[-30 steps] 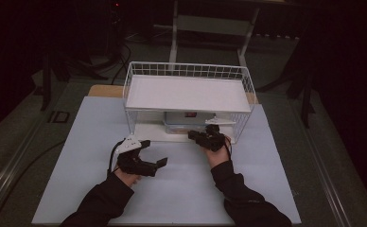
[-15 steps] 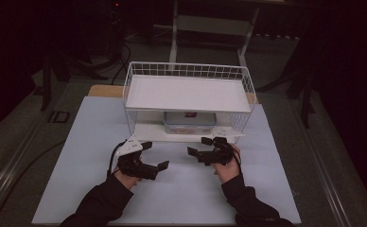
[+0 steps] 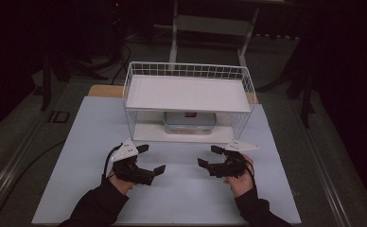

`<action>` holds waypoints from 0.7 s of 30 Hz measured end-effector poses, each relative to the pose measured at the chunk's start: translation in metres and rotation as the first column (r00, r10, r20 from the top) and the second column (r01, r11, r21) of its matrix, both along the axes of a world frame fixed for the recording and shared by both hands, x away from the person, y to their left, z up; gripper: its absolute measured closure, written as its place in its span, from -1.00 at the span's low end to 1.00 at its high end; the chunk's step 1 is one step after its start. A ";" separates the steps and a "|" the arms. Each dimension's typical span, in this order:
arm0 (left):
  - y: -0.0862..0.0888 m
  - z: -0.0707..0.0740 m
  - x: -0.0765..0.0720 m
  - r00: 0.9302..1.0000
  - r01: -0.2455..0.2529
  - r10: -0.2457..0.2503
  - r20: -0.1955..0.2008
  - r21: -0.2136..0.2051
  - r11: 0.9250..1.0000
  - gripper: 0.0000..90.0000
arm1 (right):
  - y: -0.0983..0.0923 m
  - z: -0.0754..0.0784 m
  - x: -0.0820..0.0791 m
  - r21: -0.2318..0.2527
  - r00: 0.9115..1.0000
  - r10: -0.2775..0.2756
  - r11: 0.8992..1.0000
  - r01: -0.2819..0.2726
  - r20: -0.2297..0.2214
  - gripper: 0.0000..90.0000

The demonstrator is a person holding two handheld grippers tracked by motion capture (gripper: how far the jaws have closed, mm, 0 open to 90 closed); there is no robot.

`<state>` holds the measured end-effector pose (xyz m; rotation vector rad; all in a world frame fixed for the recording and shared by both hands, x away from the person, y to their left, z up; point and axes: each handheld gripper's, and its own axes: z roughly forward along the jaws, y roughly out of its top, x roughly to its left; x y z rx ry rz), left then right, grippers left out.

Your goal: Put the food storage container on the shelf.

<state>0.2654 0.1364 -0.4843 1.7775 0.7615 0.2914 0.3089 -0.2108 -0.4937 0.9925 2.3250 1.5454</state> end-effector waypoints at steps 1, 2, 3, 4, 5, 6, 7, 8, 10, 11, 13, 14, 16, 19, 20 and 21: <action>0.001 0.000 -0.001 1.000 -0.001 0.001 -0.001 0.004 1.000 -0.98 | -0.002 0.000 -0.003 -0.005 1.000 0.000 1.000 0.000 0.005 -0.64; 0.001 0.000 -0.002 1.000 -0.001 0.001 -0.002 0.006 1.000 -0.98 | -0.005 0.001 -0.005 -0.009 1.000 -0.001 1.000 0.001 0.013 -0.64; 0.002 -0.001 -0.002 1.000 0.000 0.000 -0.003 0.009 1.000 -0.98 | -0.007 0.001 -0.008 -0.013 1.000 0.000 1.000 0.001 0.016 -0.64; 0.003 -0.001 -0.003 1.000 0.000 0.000 -0.006 0.011 1.000 -0.98 | -0.010 0.001 -0.011 -0.015 1.000 -0.002 1.000 0.002 0.017 -0.64; 0.004 -0.002 -0.004 1.000 -0.001 0.001 -0.009 0.013 1.000 -0.98 | -0.012 0.001 -0.013 -0.021 1.000 -0.004 1.000 0.005 0.022 -0.64; 0.005 -0.003 -0.005 1.000 -0.001 0.001 -0.013 0.016 1.000 -0.98 | -0.014 0.001 -0.016 -0.029 1.000 -0.002 1.000 0.003 0.023 -0.64; 0.005 -0.004 -0.005 1.000 -0.001 0.002 -0.014 0.019 1.000 -0.98 | -0.015 0.000 -0.019 -0.035 1.000 0.001 0.999 0.000 0.025 -0.64; 0.006 -0.004 -0.006 1.000 -0.003 0.003 -0.017 0.023 1.000 -0.98 | -0.018 -0.001 -0.021 -0.037 1.000 0.000 0.999 0.001 0.025 -0.64; 0.007 -0.006 -0.008 1.000 -0.002 0.002 -0.022 0.026 1.000 -0.98 | -0.022 -0.002 -0.026 -0.048 1.000 0.005 0.999 -0.004 0.024 -0.64; 0.008 -0.007 -0.009 1.000 -0.004 0.005 -0.019 0.028 1.000 -0.98 | -0.025 -0.002 -0.028 -0.050 1.000 -0.003 0.999 0.004 0.029 -0.64; 0.008 -0.007 -0.009 1.000 -0.004 0.005 -0.020 0.033 0.999 -0.98 | -0.027 -0.003 -0.030 -0.047 1.000 -0.005 0.999 0.006 0.028 -0.64; 0.009 -0.007 -0.010 1.000 -0.003 0.004 -0.020 0.032 0.999 -0.98 | -0.030 -0.003 -0.032 -0.047 1.000 -0.004 0.999 0.005 0.022 -0.64; 0.009 -0.008 -0.012 1.000 -0.003 0.003 -0.020 0.035 0.999 -0.98 | -0.034 -0.004 -0.035 -0.052 1.000 -0.003 0.999 0.005 0.022 -0.64; 0.009 -0.009 -0.014 1.000 -0.001 0.002 -0.019 0.039 0.999 -0.98 | -0.039 -0.007 -0.038 -0.063 1.000 -0.002 0.998 0.003 0.016 -0.64; 0.009 -0.010 -0.014 1.000 0.001 -0.001 -0.018 0.042 0.999 -0.98 | -0.041 -0.008 -0.039 -0.070 1.000 -0.003 0.998 0.004 0.014 -0.64; 0.008 -0.010 -0.015 1.000 0.005 -0.004 -0.020 0.042 0.999 -0.98 | -0.042 -0.009 -0.040 -0.076 1.000 -0.005 0.997 0.006 0.015 -0.63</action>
